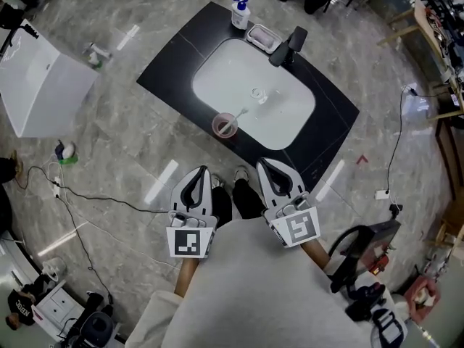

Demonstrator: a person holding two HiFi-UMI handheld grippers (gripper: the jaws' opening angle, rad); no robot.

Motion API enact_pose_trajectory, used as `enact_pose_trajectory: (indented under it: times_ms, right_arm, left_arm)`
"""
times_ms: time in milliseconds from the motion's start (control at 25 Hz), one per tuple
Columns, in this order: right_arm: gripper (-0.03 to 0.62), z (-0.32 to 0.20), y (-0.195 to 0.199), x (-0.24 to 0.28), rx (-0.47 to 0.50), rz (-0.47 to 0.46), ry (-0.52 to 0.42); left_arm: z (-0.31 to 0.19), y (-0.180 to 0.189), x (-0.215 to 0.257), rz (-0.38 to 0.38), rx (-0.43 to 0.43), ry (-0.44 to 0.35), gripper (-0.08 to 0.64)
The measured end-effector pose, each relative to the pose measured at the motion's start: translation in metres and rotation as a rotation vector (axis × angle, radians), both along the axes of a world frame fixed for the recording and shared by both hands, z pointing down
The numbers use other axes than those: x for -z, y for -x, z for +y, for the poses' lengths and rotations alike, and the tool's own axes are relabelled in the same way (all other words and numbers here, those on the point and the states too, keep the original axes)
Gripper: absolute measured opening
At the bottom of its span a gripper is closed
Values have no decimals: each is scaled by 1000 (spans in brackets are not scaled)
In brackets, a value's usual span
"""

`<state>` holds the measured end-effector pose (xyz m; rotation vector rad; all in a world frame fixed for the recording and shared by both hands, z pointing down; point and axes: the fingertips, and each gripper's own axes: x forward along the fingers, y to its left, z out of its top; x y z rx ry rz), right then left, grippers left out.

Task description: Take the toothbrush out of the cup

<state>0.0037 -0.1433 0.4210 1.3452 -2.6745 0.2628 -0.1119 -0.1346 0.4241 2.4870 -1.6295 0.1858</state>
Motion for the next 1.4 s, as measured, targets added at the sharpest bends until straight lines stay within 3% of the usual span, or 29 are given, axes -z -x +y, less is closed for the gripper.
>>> enact_pose_trajectory:
  times_ms: [240,520,920,1080,1400]
  right_arm:
    - [3,-12,3,-17,8,5,22]
    - [3,-28,10,-29,11,-7,27]
    - [6,-54,16,-73,-3,-26,110]
    - [64,-69,15,-99,-19,-6,163]
    - [74,-90,27,-139,-8,12,230]
  left_arm:
    - [-18,-3,-12,53,36,45,3]
    - [-26,-1,-22,42,29,48,3]
    - [-25,-3,-28,65,44,71,3]
    - [-21,-4,-27,70,47,81,3]
    - [-21,-5,-33,84,56,104,3]
